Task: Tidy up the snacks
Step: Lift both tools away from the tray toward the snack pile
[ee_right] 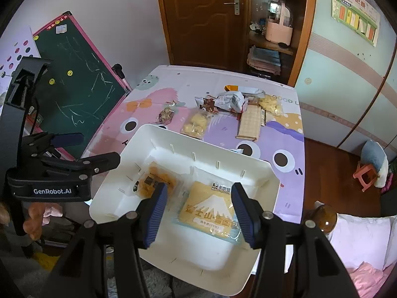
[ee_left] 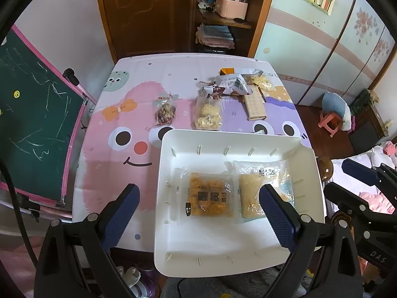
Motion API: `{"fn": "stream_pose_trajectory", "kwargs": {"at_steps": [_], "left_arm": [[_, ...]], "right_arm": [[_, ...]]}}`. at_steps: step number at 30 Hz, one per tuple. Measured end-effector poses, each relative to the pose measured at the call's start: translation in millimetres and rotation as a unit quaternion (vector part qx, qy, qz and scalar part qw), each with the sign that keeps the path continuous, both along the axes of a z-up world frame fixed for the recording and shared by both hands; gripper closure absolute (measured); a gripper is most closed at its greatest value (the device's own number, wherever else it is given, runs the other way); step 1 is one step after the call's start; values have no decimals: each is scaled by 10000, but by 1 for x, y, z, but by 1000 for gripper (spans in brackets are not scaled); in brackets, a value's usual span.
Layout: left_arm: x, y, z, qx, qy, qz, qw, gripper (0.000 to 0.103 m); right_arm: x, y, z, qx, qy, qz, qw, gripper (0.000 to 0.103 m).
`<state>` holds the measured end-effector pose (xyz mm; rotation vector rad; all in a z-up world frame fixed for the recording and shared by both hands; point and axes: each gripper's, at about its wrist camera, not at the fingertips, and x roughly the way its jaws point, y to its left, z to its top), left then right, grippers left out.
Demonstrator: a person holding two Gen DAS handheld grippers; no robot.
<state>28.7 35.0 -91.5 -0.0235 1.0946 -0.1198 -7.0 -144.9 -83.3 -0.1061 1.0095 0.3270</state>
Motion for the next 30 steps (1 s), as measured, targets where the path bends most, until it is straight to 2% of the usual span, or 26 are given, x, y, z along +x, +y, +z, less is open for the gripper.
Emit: {"fn": "stream_pose_trajectory", "kwargs": {"at_steps": [10,16,30], "left_arm": [[-2,2,12,-11,-116,29,9999,7],[4,0,22,-47,-241,2,9997,7],[43,7,73,202,-799,-93,9966,6]], "right_arm": [[1,0,0,53,59,-52,10000,49],[5,2,7,-161,-68,-153,9997,49],[51,7,56,-187,-506,-473,9974,49]]}}
